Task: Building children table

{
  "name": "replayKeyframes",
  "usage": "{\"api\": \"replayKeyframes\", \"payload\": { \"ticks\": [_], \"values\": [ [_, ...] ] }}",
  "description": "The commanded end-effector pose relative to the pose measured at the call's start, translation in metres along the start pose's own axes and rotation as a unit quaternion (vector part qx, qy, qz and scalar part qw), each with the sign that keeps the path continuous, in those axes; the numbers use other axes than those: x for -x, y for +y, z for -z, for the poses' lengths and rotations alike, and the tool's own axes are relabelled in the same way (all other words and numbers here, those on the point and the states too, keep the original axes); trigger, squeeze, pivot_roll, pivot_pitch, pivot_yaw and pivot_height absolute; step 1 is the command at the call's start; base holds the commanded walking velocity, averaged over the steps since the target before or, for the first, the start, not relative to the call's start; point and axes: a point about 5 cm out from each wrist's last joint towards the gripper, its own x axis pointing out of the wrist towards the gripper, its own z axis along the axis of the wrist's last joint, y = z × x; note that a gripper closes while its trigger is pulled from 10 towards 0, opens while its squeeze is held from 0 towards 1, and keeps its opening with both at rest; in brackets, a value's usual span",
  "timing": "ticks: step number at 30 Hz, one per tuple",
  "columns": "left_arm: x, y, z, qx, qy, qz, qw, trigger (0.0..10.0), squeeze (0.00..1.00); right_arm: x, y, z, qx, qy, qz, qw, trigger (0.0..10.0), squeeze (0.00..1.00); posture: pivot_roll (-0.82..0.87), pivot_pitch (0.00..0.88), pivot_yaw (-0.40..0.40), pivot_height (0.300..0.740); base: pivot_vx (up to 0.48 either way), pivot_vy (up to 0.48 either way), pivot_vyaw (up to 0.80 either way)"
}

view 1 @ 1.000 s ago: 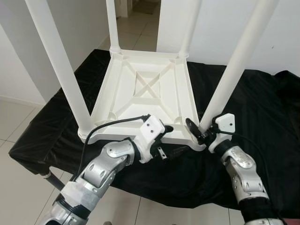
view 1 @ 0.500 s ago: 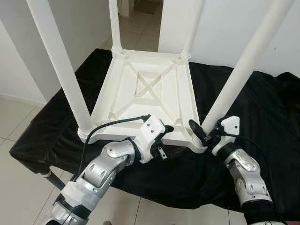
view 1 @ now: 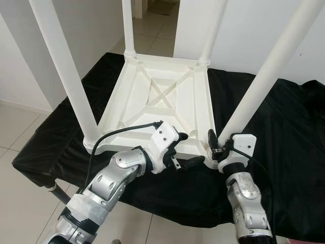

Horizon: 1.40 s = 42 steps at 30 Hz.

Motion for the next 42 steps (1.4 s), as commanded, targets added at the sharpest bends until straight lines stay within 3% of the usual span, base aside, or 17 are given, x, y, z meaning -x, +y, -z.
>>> {"api": "replayKeyframes", "payload": {
  "ticks": [1, 3, 5, 20, 21, 28, 29, 31, 32, 33, 35, 36, 42],
  "values": [
    [-0.002, -0.002, -0.001, -0.007, 0.000, 0.038, 0.999, 10.0, 0.00, 0.010, -0.017, 0.019, -0.002, 0.055, 0.083, 0.995, 10.0, 0.00, -0.10, 0.000, -0.025, 0.740, 0.000, 0.000, 0.00],
    [-0.002, -0.002, -0.002, -0.008, 0.000, 0.038, 0.999, 10.0, 0.00, 0.012, -0.018, 0.021, -0.005, 0.061, 0.105, 0.993, 10.0, 0.00, -0.10, 0.000, -0.025, 0.740, 0.000, 0.000, 0.00],
    [-0.002, -0.001, -0.002, -0.007, -0.001, 0.037, 0.999, 10.0, 0.00, 0.016, -0.010, 0.023, -0.041, 0.065, 0.115, 0.990, 10.0, 0.00, -0.10, 0.000, -0.022, 0.740, 0.000, 0.000, 0.00],
    [-0.001, -0.001, -0.002, -0.005, -0.001, 0.034, 0.999, 10.0, 0.00, 0.012, -0.005, 0.015, -0.022, 0.052, 0.103, 0.993, 10.0, 0.00, -0.09, 0.000, -0.027, 0.740, 0.000, 0.000, 0.00],
    [0.000, -0.001, -0.002, -0.005, 0.000, 0.033, 0.999, 10.0, 0.00, 0.012, -0.005, 0.013, -0.022, 0.047, 0.097, 0.994, 10.0, 1.00, -0.09, 0.000, -0.027, 0.740, 0.000, 0.000, 0.00],
    [0.002, -0.002, -0.001, -0.003, 0.001, 0.028, 1.000, 10.0, 0.00, 0.015, -0.008, -0.002, -0.028, -0.003, 0.033, 0.999, 10.0, 1.00, -0.09, 0.000, -0.030, 0.740, 0.000, 0.000, 0.00],
    [0.002, -0.002, -0.001, -0.002, 0.002, 0.031, 1.000, 10.0, 0.00, 0.017, -0.011, -0.002, -0.026, -0.004, 0.008, 1.000, 10.0, 0.36, -0.09, 0.000, -0.029, 0.740, 0.000, 0.000, 0.00],
    [0.002, -0.003, 0.000, -0.001, 0.003, 0.032, 0.999, 10.0, 0.00, 0.018, -0.013, -0.001, -0.024, -0.002, -0.008, 1.000, 10.0, 0.36, -0.09, 0.000, -0.029, 0.740, 0.000, 0.000, 0.00],
    [0.002, -0.004, 0.000, 0.000, 0.003, 0.035, 0.999, 10.0, 0.00, 0.018, -0.016, -0.001, -0.023, 0.002, -0.031, 0.999, 10.0, 0.00, -0.10, 0.000, -0.027, 0.740, 0.000, 0.000, 0.00],
    [0.002, -0.004, 0.002, -0.003, 0.005, 0.035, 0.999, 10.0, 0.00, 0.019, -0.019, 0.001, -0.015, 0.010, -0.072, 0.997, 10.0, 0.00, -0.10, 0.000, -0.024, 0.740, 0.000, 0.000, 0.00],
    [0.002, -0.005, 0.003, -0.006, 0.007, 0.036, 0.999, 10.0, 0.00, 0.019, -0.020, 0.001, -0.010, 0.016, -0.098, 0.995, 10.0, 0.00, -0.10, 0.000, -0.024, 0.740, 0.000, 0.000, 0.00],
    [0.002, -0.005, 0.010, -0.025, 0.025, 0.030, 0.999, 10.0, 0.00, 0.019, -0.023, 0.003, 0.023, 0.028, -0.165, 0.986, 10.0, 0.00, -0.10, 0.000, -0.020, 0.740, 0.000, 0.000, 0.00],
    [0.002, -0.011, 0.014, -0.023, 0.030, 0.042, 0.998, 10.0, 0.00, 0.014, -0.032, -0.001, 0.023, 0.038, -0.211, 0.976, 10.0, 0.00, -0.11, 0.000, -0.017, 0.740, 0.000, 0.000, 0.00]
  ]
}}
